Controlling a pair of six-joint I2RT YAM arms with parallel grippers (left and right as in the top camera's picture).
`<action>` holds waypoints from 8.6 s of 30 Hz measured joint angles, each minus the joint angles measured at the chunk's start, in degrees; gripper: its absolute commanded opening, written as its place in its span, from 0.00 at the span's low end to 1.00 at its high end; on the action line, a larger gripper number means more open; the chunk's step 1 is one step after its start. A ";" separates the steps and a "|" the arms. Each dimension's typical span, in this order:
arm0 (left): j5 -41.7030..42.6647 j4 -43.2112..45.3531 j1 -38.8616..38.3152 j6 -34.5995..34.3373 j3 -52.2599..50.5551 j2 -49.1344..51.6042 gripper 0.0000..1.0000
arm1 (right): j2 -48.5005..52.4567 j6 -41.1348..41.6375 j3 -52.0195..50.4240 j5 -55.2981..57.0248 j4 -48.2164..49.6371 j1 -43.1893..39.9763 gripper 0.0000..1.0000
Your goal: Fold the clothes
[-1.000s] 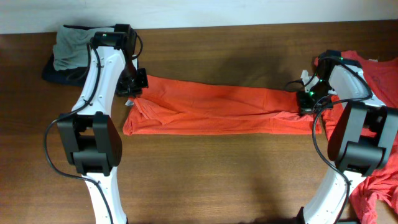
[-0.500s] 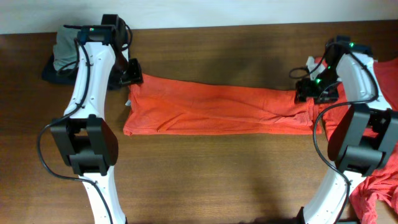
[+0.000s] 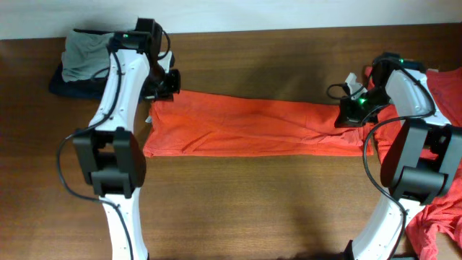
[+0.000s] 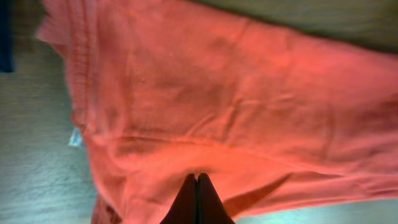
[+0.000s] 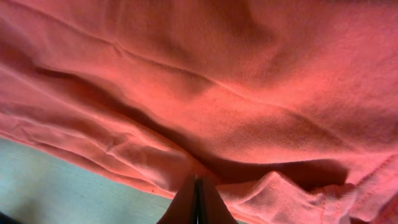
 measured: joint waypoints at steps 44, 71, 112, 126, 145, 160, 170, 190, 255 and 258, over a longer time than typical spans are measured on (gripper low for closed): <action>-9.11 -5.05 1.20 1.27 12.35 11.15 0.10 | 0.11 4.52 2.82 8.92 -2.32 -10.73 0.51; -9.11 -4.11 1.20 1.29 12.35 11.15 0.22 | 0.11 0.42 -0.31 3.78 6.43 -11.63 0.61; -6.49 -14.47 10.80 1.22 41.64 11.37 0.59 | -0.79 -2.21 2.27 -2.58 11.28 -20.79 0.04; -6.49 -14.53 16.85 0.76 41.64 11.37 0.84 | -0.46 -2.58 17.68 -2.23 -5.31 2.12 0.04; -6.49 -14.53 16.81 0.76 41.64 11.37 0.84 | -0.35 -1.42 1.25 1.55 10.43 28.09 0.32; -6.49 -14.78 16.81 0.79 41.64 11.37 0.84 | -1.81 1.46 8.28 0.44 0.37 25.11 0.35; -6.47 -14.93 16.81 0.79 41.64 11.37 0.85 | -1.99 1.95 -9.44 -2.95 12.44 26.08 0.32; 4.24 -15.34 13.70 0.57 41.64 11.37 0.80 | -2.84 2.49 8.28 -7.56 1.77 4.68 0.52; -3.37 -14.03 -0.15 0.57 41.64 11.37 0.86 | -2.69 4.74 21.99 -2.93 -1.27 2.67 0.04; -3.54 -13.25 -0.15 0.57 41.64 11.37 0.86 | -2.69 4.83 21.99 1.20 -1.33 10.97 0.04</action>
